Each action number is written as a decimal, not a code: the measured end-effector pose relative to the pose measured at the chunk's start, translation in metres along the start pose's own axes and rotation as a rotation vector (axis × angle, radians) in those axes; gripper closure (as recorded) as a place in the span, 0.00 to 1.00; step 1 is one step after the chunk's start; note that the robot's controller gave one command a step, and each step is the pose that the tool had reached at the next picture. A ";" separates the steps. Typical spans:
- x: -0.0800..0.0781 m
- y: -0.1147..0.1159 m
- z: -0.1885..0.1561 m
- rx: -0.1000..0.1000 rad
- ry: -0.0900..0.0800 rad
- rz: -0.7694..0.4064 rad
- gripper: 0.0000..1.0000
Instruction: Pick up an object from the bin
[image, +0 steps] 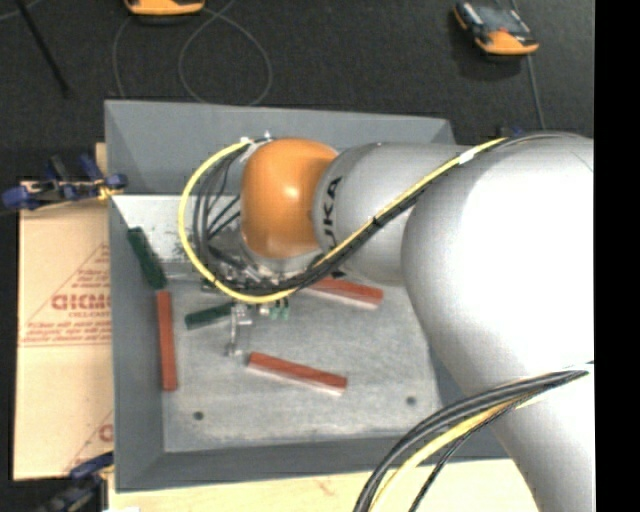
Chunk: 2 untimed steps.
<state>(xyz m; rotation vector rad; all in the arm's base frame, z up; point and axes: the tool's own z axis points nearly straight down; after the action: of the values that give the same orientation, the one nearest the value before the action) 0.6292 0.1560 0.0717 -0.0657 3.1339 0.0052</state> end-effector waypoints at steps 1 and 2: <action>-0.002 0.000 -0.002 -0.001 -0.001 0.004 0.00; -0.004 0.000 -0.003 -0.001 -0.003 0.009 0.00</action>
Offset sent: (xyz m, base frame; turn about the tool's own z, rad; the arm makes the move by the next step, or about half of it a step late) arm 0.0000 0.0000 0.0000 0.0000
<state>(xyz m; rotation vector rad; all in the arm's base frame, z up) 0.6330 0.1559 0.0748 -0.0520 3.1317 0.0066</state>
